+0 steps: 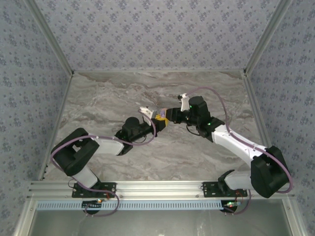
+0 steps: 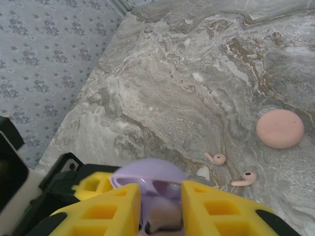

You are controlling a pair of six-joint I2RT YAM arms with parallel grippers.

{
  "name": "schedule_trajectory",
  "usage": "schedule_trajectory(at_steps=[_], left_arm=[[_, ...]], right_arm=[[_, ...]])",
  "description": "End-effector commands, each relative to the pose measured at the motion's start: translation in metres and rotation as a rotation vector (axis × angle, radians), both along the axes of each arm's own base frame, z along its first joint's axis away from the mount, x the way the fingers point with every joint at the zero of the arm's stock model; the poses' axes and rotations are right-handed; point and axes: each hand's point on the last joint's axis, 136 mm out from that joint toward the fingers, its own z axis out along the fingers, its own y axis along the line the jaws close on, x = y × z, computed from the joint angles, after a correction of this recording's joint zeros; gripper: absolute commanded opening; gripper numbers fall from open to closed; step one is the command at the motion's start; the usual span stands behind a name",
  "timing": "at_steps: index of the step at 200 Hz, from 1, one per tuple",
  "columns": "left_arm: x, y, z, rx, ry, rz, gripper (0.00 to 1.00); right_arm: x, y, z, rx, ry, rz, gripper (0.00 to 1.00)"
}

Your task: Insert the wireless bluetooth earbuds into the charging case

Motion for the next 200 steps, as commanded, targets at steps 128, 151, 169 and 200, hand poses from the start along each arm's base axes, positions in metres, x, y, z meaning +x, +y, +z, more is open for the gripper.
schedule_trajectory(at_steps=[128, 151, 169, 200], left_arm=[[-0.005, -0.003, 0.023, 0.006, -0.05, -0.012, 0.01], [-0.008, -0.005, 0.023, 0.016, -0.05, -0.034, 0.01], [-0.013, -0.007, 0.026, 0.019, -0.054, -0.072, 0.01], [-0.022, -0.012, 0.041, -0.012, -0.056, -0.168, 0.01]], right_arm=[[0.002, -0.023, 0.022, -0.079, -0.044, -0.033, 0.48], [0.006, -0.039, 0.021, -0.09, -0.033, -0.049, 0.48], [0.007, -0.049, 0.017, -0.087, -0.01, -0.037, 0.45], [0.007, -0.062, 0.009, -0.091, 0.016, -0.005, 0.38]])
